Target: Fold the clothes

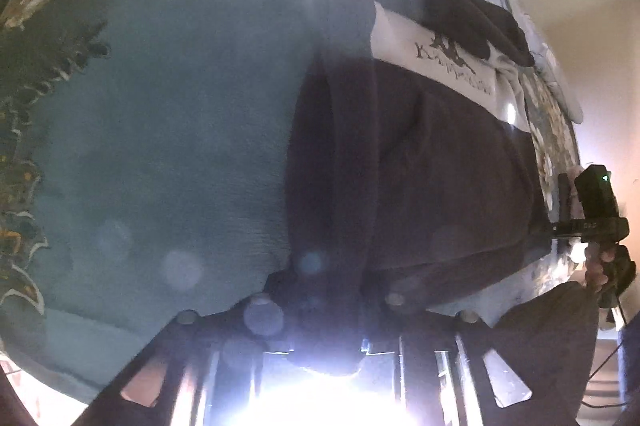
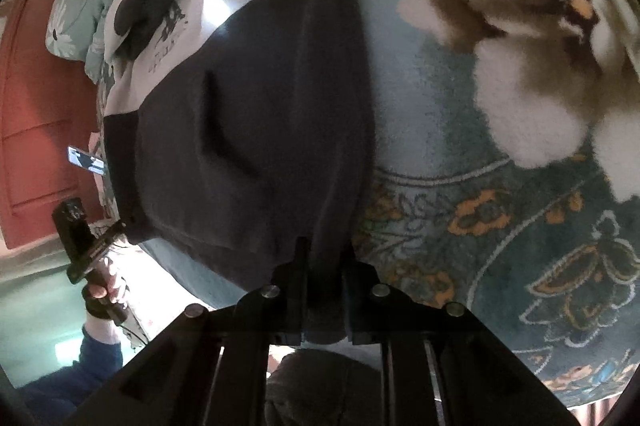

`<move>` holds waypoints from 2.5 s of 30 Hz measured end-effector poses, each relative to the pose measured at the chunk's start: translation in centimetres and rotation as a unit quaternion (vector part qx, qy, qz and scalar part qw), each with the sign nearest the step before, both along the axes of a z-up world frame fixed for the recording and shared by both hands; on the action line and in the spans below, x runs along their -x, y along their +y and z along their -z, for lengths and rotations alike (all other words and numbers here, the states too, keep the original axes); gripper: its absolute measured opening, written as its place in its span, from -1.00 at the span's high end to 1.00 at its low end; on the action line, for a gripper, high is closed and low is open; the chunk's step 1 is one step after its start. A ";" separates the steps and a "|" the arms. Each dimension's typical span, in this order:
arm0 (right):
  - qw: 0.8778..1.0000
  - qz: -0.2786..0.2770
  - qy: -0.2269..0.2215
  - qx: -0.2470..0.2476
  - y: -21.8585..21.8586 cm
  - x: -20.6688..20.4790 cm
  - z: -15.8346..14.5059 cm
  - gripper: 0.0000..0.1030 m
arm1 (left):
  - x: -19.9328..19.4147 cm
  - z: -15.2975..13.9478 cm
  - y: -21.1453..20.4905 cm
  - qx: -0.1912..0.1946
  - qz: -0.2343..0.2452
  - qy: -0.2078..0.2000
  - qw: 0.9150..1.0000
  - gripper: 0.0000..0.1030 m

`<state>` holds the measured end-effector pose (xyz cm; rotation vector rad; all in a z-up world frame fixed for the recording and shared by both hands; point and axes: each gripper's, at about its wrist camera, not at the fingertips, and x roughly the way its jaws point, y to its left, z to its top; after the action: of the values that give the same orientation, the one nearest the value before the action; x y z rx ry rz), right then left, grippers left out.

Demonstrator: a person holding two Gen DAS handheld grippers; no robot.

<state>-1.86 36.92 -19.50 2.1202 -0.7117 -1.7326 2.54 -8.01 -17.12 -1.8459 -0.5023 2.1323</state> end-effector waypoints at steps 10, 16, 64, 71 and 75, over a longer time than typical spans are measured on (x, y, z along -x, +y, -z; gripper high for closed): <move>0.976 0.112 0.107 0.153 2.9 1.2 -7.6 0.84 | -0.3 -4.5 -6.9 -0.232 -0.107 0.020 0.967 0.69; 0.939 0.202 0.166 0.225 5.7 5.4 -10.5 0.84 | 6.5 -7.1 -7.5 -0.342 -0.163 0.041 0.924 0.69; 0.894 0.401 0.132 0.151 8.9 10.9 -1.1 -0.08 | 20.0 2.0 -5.9 -0.221 -0.289 -0.028 0.931 -0.43; 0.873 0.447 0.118 0.153 7.8 9.5 0.3 -0.09 | 19.6 4.8 -5.1 -0.273 -0.315 -0.042 0.908 -0.51; 0.868 0.457 0.113 0.155 7.7 8.1 0.5 -0.09 | 20.0 4.8 -4.9 -0.264 -0.316 -0.036 0.910 -0.60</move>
<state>-9.98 44.64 -20.03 1.3694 -1.9788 -2.0139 -17.46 -12.90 -21.97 -1.5679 -1.6992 1.9611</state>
